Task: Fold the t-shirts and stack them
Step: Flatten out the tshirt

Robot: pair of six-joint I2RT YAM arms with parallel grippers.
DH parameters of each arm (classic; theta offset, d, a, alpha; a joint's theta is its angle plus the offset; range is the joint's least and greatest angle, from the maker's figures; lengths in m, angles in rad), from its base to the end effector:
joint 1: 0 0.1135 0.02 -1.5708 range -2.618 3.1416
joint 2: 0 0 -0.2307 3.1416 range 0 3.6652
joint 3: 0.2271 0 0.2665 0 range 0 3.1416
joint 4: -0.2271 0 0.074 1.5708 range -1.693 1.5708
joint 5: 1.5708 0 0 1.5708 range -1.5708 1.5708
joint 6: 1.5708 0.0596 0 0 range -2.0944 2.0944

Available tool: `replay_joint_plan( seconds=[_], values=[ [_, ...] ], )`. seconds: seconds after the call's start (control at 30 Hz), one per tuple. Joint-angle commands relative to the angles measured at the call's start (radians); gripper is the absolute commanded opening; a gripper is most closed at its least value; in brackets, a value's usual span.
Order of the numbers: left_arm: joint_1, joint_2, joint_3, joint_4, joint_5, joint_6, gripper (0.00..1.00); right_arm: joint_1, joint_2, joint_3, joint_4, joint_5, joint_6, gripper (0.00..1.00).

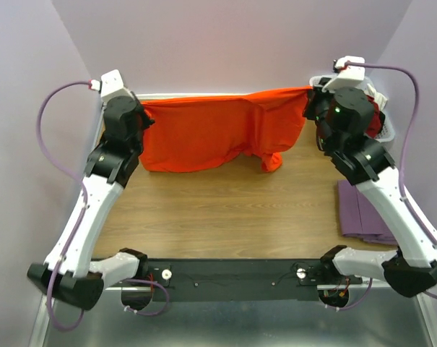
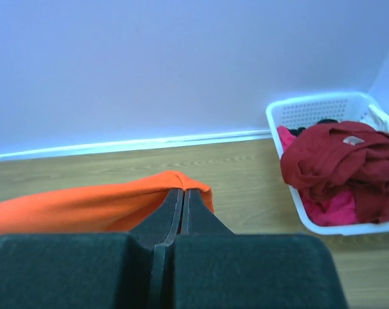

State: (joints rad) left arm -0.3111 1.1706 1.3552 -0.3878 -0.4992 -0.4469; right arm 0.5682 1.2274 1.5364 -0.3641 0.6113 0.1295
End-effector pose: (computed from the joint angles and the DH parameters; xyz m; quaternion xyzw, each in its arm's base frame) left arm 0.2925 -0.0641 0.4071 -0.2066 0.7388 -0.0486 0.6396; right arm 0.2663 0.1294 0.4601 0.0512 0.7211 0.0187 0.6907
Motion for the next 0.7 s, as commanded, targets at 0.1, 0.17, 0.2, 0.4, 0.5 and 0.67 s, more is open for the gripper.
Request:
replay_joint_plan(
  seconds=[0.1,0.17,0.2,0.4,0.5,0.67],
  values=[
    [0.006,-0.276,-0.036,-0.034,0.099,0.131,0.00,-0.002,-0.239,-0.010,-0.032,-0.171,-0.076,0.01],
    [0.006,-0.317,-0.030,-0.037,0.126,0.149,0.00,-0.002,-0.304,-0.013,-0.042,-0.234,-0.088,0.01],
    [0.006,-0.354,-0.021,-0.037,0.132,0.155,0.00,-0.002,-0.321,-0.012,-0.048,-0.254,-0.094,0.01],
    [0.006,-0.440,0.015,0.027,0.208,0.183,0.00,-0.002,-0.370,0.053,-0.049,-0.389,-0.119,0.01],
    [0.006,-0.414,0.022,0.050,0.211,0.175,0.00,-0.001,-0.350,0.068,-0.036,-0.372,-0.119,0.01],
    [0.006,-0.283,-0.007,0.072,0.163,0.081,0.00,-0.002,-0.238,-0.044,0.063,-0.188,-0.123,0.01]
  ],
)
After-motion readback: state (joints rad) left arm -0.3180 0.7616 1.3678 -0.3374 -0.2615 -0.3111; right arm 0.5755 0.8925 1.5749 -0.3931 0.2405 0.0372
